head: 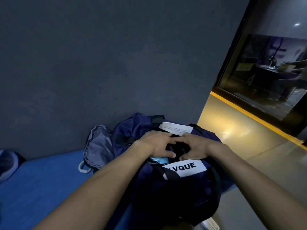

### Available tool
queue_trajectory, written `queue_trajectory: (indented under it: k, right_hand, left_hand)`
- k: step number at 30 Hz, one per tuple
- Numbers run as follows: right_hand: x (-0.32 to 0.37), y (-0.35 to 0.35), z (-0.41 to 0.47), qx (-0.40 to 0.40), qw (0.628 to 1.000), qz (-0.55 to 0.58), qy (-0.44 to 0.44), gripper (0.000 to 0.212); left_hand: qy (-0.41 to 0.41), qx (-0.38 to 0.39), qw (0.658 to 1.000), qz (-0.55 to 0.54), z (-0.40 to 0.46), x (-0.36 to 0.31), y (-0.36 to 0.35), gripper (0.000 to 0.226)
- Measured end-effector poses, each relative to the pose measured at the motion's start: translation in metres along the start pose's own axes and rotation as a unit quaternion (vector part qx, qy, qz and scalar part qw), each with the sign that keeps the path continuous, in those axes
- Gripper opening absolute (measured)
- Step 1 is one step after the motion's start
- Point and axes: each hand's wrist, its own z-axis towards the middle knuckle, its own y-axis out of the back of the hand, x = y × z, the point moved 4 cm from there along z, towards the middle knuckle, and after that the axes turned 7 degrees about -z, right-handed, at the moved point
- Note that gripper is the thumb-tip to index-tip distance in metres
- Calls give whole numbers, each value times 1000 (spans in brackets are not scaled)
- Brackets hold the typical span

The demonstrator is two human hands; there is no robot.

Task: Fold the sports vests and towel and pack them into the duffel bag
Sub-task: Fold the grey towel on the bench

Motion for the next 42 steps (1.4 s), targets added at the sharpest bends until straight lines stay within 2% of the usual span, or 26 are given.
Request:
queue_trajectory:
  k: [2,4,9,11,13,15,17,18,21,24,27,29,31,33,34,37,42]
  right_hand:
    - [4,8,-3,4,1000,-18,-9,80]
    - [18,21,-8,-24,999,-27,8,71]
    - [111,58,-13,-172,977,-21,124,47]
    - [167,63,-8,-216,957,-14,191,41]
    - [226,62,0,-226,941,3,252,41]
    - [284,54,11,-217,931,12,294,42]
    - [336,41,23,-202,925,19,321,42]
    - [359,33,28,-192,925,29,328,41]
    - [412,5,41,-142,932,59,329,40]
    - [443,-19,51,-106,937,79,324,39]
    - [456,-37,54,-82,941,76,318,41]
    - [460,-45,53,-72,942,72,319,42]
    - [460,-49,51,-78,942,74,319,40]
    - [458,-48,48,-86,940,99,314,37]
    - [456,-46,45,-91,938,119,311,35]
    - [449,-35,33,-127,924,198,301,33]
    - [441,-12,4,-158,880,314,321,21]
  left_hand:
    - [-10,-47,999,4,-14,6,14,45]
    - [-32,-117,992,-14,-37,14,28,35]
    - [-55,-317,944,-71,-126,63,45,37]
    - [-20,-363,928,-82,-172,90,43,39]
    - [36,-385,918,-90,-220,119,37,40]
    - [119,-418,896,-90,-272,151,25,32]
    - [229,-450,859,-82,-328,184,6,16]
    - [291,-447,841,-85,-353,196,-7,14]
    - [447,-370,809,-97,-403,213,-43,40]
    - [522,-367,767,-67,-429,224,-50,50]
    - [570,-304,758,-87,-445,244,-57,50]
    - [566,-275,770,-105,-453,257,-62,36]
    - [525,-290,785,-154,-460,264,-65,25]
    - [422,-313,806,-274,-466,266,-69,30]
    - [361,-336,805,-331,-470,260,-67,30]
    - [242,-417,760,-436,-485,233,-49,26]
    - [168,-449,715,-509,-491,188,-26,40]
